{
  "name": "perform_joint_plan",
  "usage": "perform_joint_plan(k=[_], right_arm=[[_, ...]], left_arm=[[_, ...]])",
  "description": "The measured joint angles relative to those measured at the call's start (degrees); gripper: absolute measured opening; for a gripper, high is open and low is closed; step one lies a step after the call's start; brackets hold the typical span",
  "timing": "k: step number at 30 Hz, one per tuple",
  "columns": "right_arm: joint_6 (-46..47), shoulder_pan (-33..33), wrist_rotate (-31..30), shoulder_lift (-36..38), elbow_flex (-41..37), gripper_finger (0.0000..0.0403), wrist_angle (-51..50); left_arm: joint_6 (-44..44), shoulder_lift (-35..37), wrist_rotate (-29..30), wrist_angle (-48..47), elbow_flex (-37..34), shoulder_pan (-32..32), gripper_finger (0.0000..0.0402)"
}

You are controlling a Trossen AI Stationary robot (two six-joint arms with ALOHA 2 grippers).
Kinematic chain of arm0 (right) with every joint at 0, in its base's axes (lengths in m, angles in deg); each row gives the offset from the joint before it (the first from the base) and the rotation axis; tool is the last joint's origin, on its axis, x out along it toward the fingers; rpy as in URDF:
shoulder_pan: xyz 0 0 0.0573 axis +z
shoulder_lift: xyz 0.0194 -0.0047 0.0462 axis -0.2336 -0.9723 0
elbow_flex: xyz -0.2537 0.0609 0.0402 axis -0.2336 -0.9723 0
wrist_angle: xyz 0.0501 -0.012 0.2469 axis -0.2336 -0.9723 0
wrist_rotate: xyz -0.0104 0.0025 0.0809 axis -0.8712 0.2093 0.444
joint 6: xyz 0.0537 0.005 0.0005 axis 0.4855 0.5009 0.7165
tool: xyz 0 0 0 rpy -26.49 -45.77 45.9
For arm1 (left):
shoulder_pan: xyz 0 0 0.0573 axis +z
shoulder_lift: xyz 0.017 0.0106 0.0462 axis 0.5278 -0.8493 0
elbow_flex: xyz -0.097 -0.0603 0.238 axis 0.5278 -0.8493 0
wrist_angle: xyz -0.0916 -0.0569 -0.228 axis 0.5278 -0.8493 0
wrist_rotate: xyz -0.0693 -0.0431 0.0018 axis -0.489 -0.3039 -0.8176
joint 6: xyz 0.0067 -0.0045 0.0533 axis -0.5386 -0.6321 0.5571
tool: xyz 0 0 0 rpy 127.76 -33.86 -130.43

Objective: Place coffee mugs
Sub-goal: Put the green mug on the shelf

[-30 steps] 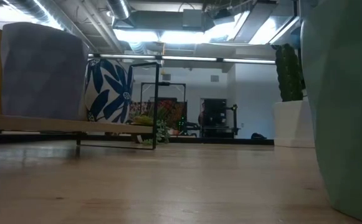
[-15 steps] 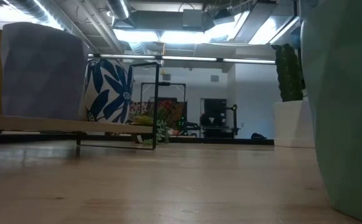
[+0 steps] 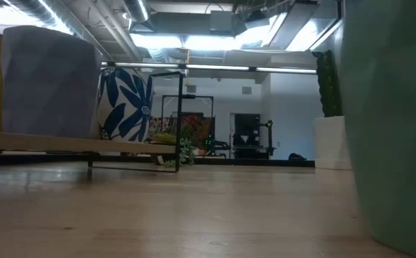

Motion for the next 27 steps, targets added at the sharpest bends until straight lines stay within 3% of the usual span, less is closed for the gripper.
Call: perform_joint_plan(k=[19,27], right_arm=[[-21.6,-14.9,2.2,0.0,0.0,0.0204,13.5],[-24.1,-15.9,9.7,1.5,0.0,0.0204,15.3]], left_arm=[[0.0,0.0,0.0,-2.1,0.0,0.0,0.0142],[-0.4,-2.8,2.5,-2.1,0.0,0.0,0.0142]])
